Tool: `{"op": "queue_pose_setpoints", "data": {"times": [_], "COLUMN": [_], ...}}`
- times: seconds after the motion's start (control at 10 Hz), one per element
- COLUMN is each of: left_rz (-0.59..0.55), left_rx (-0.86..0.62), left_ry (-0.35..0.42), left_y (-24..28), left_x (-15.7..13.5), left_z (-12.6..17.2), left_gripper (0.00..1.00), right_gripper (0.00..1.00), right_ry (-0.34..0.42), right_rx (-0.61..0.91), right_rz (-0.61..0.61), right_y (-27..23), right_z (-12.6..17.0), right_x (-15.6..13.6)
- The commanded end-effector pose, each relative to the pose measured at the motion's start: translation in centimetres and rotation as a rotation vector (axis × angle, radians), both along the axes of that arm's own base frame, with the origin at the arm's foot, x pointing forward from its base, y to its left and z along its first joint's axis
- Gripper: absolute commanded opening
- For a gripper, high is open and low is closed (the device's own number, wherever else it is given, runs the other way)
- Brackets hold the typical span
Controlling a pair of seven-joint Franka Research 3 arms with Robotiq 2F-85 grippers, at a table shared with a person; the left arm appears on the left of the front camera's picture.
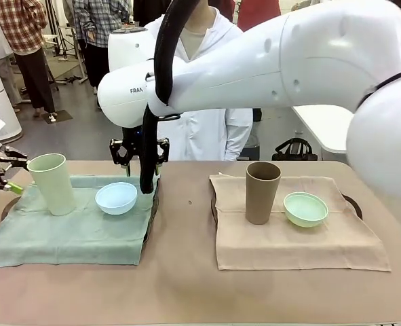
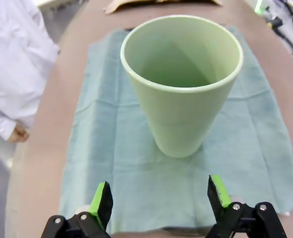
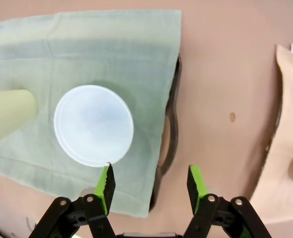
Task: Set up a tray with a mat and arrange the tableware.
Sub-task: Place the Picnic Bowl and Reusable plastic cup back onto the Handle tray in front of the human's position.
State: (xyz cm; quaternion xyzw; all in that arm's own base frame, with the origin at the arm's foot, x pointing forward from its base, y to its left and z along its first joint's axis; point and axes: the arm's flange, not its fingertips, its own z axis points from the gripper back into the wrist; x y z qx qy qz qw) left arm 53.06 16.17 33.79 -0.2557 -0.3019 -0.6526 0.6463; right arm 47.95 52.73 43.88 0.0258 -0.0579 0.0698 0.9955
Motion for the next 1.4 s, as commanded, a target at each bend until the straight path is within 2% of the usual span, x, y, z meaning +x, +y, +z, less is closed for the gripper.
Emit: {"op": "queue_pose_setpoints", "data": {"times": [0.0, 0.1, 0.2, 0.3, 0.4, 0.5, 0.7, 0.8, 0.9, 1.0, 1.1, 1.3], "left_rz": [0.083, 0.156, 0.287, 0.367, 0.407, 0.464, 0.469, 0.553, 0.553, 0.585, 0.605, 0.751], "left_rx": [0.154, 0.232, 0.328, 0.410, 0.498, 0.573, 0.741, 0.640, 0.640, 0.540, 0.502, 0.423], "left_ry": [-0.013, -0.036, -0.036, -0.025, 0.004, -0.020, -0.002, 0.179, 0.179, 0.275, 0.343, 0.391], "left_y": [-2.0, -2.9, -4.0, -5.1, -6.2, -7.2, -9.7, -13.8, -13.8, -16.0, -17.6, -19.1], "left_x": [-3.5, -5.1, -6.8, -8.3, -9.9, -10.8, -12.8, -13.1, -13.1, -13.0, -12.5, -11.4], "left_z": [3.5, 5.8, 8.0, 9.9, 11.6, 13.3, 16.0, 19.1, 19.1, 20.4, 21.5, 22.7], "left_gripper": [1.00, 1.00, 1.00, 1.00, 1.00, 1.00, 1.00, 1.00, 1.00, 1.00, 1.00, 1.00], "right_gripper": [0.76, 0.76, 0.76, 0.76, 0.76, 0.76, 0.76, 0.76, 0.76, 0.76, 0.76, 0.76], "right_ry": [-0.057, -0.068, -0.080, -0.079, -0.092, -0.112, -0.133, -0.120, -0.120, -0.115, -0.099, -0.062], "right_rx": [-0.032, -0.058, -0.083, -0.096, -0.110, -0.093, -0.064, -0.030, -0.030, -0.019, -0.018, -0.052], "right_rz": [-0.045, -0.053, -0.047, -0.006, 0.023, 0.034, 0.020, -0.039, -0.039, -0.058, -0.091, -0.120], "right_y": [-2.4, -3.1, -3.7, -4.4, -5.7, -6.6, -7.9, -8.7, -8.7, -8.9, -8.9, -9.0], "right_z": [0.5, 1.5, 2.5, 3.8, 5.2, 6.5, 8.3, 9.4, 9.4, 9.7, 10.0, 9.8], "right_x": [-2.4, -3.2, -4.1, -5.0, -6.0, -6.7, -7.8, -8.2, -8.2, -8.1, -7.8, -6.6]}}
